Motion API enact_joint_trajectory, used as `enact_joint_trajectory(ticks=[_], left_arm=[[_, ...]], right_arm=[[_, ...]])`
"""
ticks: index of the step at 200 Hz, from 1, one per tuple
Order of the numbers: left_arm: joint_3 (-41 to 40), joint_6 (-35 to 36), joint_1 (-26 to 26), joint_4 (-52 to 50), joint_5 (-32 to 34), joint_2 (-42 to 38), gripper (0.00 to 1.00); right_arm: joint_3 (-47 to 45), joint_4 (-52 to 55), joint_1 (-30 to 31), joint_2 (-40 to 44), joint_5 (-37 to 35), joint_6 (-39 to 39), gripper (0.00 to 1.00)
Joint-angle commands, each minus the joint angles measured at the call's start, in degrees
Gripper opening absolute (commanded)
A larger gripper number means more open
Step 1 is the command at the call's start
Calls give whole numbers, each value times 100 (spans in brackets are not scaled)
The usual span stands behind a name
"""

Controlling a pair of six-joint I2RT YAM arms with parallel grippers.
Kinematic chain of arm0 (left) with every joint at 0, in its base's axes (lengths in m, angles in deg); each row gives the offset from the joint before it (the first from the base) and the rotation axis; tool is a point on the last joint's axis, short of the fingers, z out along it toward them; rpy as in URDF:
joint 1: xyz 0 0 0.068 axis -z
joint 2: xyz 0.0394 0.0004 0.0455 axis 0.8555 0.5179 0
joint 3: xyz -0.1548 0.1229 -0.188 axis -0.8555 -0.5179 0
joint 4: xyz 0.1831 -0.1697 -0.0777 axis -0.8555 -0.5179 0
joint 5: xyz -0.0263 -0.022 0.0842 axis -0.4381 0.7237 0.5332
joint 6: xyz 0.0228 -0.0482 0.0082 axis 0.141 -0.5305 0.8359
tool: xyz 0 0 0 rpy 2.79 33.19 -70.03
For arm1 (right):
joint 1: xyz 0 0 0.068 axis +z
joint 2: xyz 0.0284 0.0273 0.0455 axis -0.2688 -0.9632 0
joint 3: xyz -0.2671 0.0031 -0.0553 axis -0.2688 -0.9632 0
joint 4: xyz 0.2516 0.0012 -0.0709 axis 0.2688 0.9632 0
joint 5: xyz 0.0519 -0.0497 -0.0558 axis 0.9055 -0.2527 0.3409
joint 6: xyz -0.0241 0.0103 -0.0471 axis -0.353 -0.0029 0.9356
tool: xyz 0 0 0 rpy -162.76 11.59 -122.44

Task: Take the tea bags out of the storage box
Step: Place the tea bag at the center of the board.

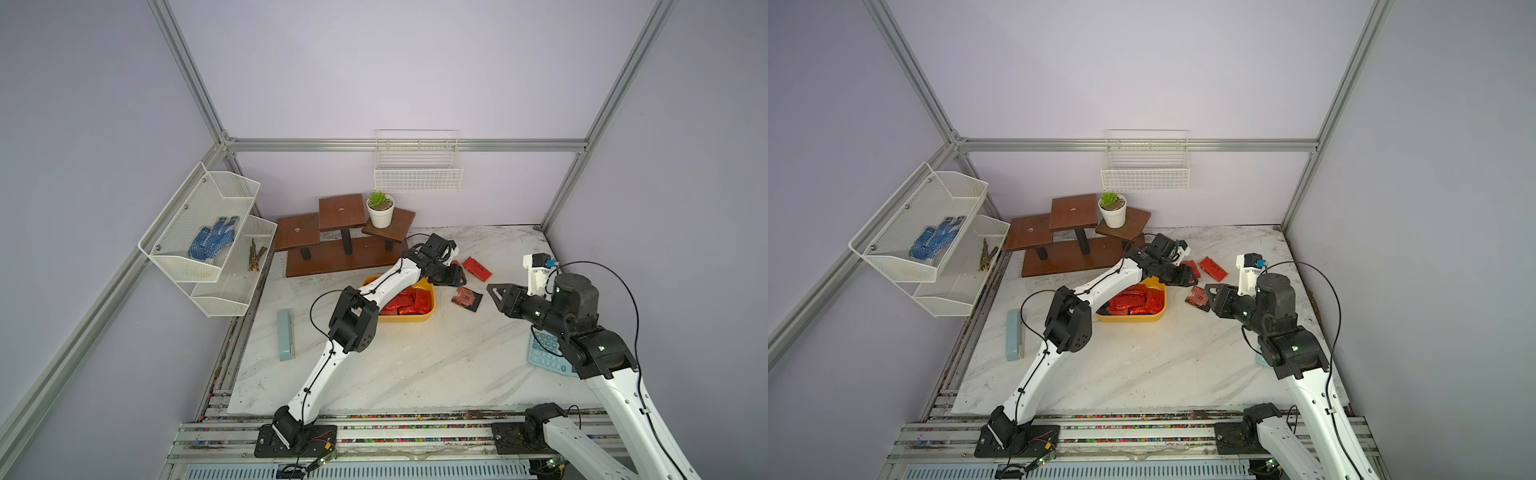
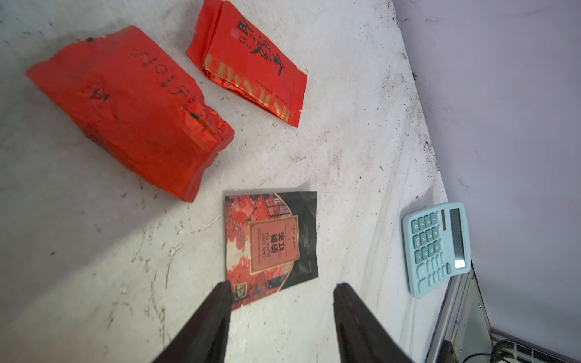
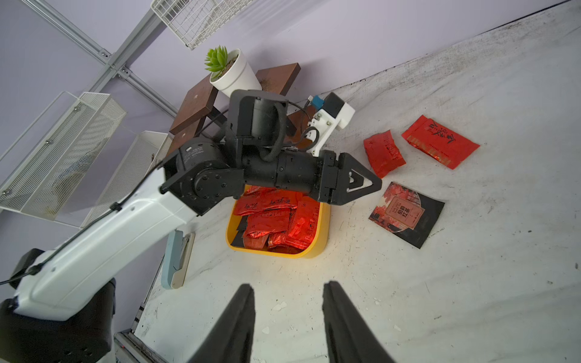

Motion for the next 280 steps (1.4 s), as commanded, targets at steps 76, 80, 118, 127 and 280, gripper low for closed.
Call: enact_joint_trajectory(ticks=[76, 80, 118, 127, 280], left_arm=[[-3848, 68, -163, 889, 1044, -3950, 57], [-4038, 26, -209, 911, 1066, -4096, 57], [-5642, -352, -716, 943, 1310, -5486, 60], [-5935, -369, -833, 875, 1404, -5754, 60], [-8931, -1062, -2864, 446, 960, -8576, 66]], right_arm=[[-119, -816, 177, -920, 508, -250, 40], [-98, -852, 223, -1014, 509, -258, 39], [292, -1029, 1196, -1917, -86, -117, 39], [442, -1062, 1377, -2153, -172, -55, 39], [4200, 22, 3005, -6582, -1262, 1831, 39]])
